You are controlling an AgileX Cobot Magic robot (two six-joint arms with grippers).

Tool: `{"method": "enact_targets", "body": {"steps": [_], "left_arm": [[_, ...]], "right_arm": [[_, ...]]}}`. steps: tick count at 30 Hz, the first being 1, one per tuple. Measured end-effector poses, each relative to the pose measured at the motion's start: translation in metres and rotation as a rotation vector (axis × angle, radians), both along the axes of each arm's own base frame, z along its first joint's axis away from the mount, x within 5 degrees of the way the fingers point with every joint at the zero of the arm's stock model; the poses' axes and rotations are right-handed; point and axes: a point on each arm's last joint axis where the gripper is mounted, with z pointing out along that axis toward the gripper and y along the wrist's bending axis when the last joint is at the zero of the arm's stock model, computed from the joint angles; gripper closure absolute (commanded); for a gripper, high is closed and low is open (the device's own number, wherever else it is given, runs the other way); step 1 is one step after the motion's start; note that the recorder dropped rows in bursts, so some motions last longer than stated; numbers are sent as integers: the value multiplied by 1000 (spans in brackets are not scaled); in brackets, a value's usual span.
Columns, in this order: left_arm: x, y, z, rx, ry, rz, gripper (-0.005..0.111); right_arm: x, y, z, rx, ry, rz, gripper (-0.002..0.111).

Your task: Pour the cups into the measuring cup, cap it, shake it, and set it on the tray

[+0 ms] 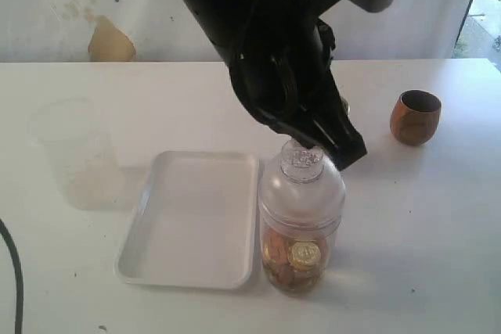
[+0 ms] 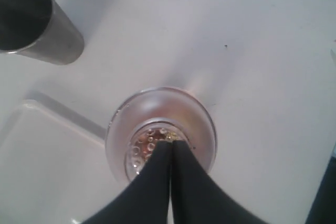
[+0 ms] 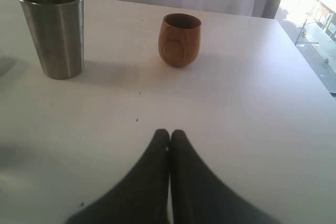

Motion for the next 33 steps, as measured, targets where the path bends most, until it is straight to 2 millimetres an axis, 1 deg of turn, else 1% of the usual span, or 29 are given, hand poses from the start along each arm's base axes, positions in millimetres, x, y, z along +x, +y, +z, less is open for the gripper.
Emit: {"method": "enact_targets", "body": {"steps": [5,13,20,22,24,33], "left_arm": [[4,-8,-14,27,27,-14,107],[5,-10,-14,5,3,-28,107],[9,-10,-17,33,-28,-27,107],[11,-13,-24,49,-17,-28,107],[14,-17,-37,84,7,-29,107],[14,-17,-36,95,9,-30,107]], "right_arm": [[0,0,0,0,0,0,108],[0,0,0,0,0,0,108],[0,0,0,0,0,0,108],[0,0,0,0,0,0,108],[0,0,0,0,0,0,108],[0,0,0,0,0,0,108]]}}
